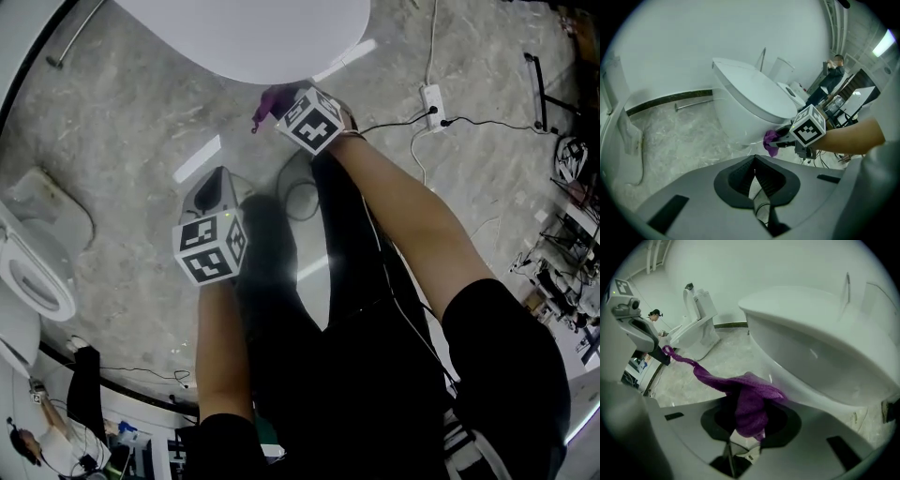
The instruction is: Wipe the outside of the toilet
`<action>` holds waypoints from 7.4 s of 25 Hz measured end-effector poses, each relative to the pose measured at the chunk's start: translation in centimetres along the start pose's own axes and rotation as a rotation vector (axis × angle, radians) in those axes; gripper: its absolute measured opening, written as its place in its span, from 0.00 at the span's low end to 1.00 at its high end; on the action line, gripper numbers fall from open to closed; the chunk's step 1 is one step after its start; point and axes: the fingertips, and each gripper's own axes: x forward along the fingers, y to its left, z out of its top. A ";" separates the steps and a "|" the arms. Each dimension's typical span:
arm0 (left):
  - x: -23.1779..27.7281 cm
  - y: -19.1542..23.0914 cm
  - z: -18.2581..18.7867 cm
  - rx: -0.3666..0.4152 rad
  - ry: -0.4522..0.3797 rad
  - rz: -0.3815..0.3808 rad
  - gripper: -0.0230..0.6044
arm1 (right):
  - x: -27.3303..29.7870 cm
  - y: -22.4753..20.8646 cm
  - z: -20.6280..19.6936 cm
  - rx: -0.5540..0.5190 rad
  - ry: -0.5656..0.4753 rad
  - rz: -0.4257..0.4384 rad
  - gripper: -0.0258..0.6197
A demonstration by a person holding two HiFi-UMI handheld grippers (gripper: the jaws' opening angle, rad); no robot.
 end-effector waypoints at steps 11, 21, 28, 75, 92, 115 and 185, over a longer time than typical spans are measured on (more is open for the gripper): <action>-3.3 8.9 -2.2 -0.086 -0.003 -0.001 0.05 | 2.5 2.8 5.0 0.190 -0.084 -0.096 0.21; -4.6 13.6 -2.0 -0.069 0.003 -0.010 0.05 | 3.5 3.6 10.7 0.328 -0.238 -0.244 0.21; -3.8 16.0 -1.0 -0.090 0.014 -0.001 0.05 | 4.3 3.2 12.9 0.404 -0.300 -0.329 0.21; 2.9 28.6 25.2 -0.120 0.047 -0.031 0.05 | 8.8 -3.7 30.6 1.121 -0.476 -0.318 0.21; 3.9 37.8 32.7 0.080 0.124 -0.159 0.05 | 13.4 -8.2 38.8 1.219 -0.495 -0.495 0.21; 7.0 45.2 36.8 0.069 0.174 -0.208 0.05 | 20.5 -14.9 51.2 1.216 -0.525 -0.531 0.21; -35.3 -10.1 62.1 0.438 -0.511 -0.209 0.05 | -61.4 -8.7 53.1 0.355 -1.186 -0.698 0.21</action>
